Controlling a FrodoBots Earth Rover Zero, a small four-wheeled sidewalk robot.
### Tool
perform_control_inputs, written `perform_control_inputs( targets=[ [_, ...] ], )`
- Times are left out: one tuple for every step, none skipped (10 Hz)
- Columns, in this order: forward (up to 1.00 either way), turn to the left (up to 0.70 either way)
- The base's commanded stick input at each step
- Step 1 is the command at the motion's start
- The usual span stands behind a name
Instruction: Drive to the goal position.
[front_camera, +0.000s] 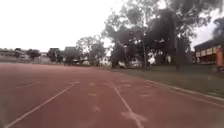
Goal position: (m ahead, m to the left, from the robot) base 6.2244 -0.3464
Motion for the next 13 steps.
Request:
perform_control_inputs(
  targets=[
    [0.5, 0.0],
    [0.5, 0.0],
    [0.5, 0.0],
    [0.5, 0.0],
    [0.5, 0.0],
    [0.5, 0.0],
    [0.5, 0.0],
    [0.5, 0.0],
    [0.5, 0.0],
    [0.5, 0.0],
    [0.5, 0.0],
    [0.5, 0.0],
    [0.5, 0.0]
  ],
)
